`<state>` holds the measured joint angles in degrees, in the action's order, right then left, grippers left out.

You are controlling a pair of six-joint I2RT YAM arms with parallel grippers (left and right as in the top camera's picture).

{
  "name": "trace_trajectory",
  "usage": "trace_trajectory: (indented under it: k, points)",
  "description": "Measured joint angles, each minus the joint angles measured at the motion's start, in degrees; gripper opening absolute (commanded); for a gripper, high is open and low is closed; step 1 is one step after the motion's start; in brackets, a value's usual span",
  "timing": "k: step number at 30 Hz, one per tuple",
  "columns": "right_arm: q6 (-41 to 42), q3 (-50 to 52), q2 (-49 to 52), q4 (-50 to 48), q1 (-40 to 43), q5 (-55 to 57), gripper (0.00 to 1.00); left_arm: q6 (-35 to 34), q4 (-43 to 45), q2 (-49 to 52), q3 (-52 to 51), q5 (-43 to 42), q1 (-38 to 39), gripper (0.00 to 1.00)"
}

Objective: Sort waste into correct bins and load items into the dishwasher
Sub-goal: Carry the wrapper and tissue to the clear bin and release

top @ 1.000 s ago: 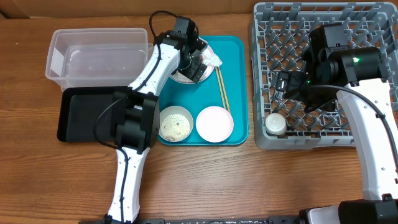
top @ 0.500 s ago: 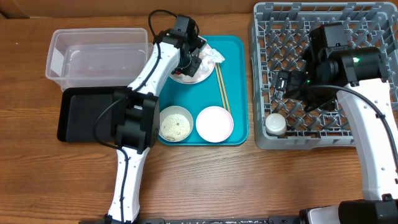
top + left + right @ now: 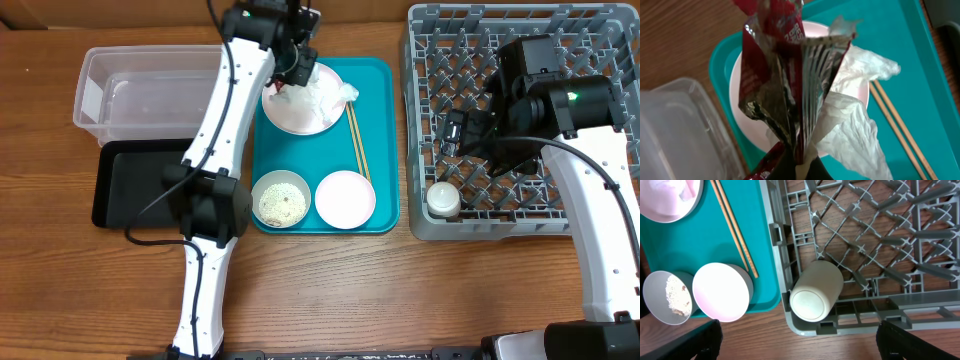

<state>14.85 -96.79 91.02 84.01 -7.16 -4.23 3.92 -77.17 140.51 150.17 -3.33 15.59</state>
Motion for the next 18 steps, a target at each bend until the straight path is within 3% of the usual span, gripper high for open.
trace_trajectory:
  k: [8, 18]
  points:
    - [-0.61, 0.0, 0.0, -0.7, 0.0, 0.02, 1.0, -8.52, -7.69, -0.02, 5.31, 0.15, -6.56, 0.04]
    - [-0.96, 0.0, 0.0, -1.05, 0.0, 0.0, 1.0, -31.28, -13.55, -0.15, 9.46, 2.4, -19.65, 0.04]
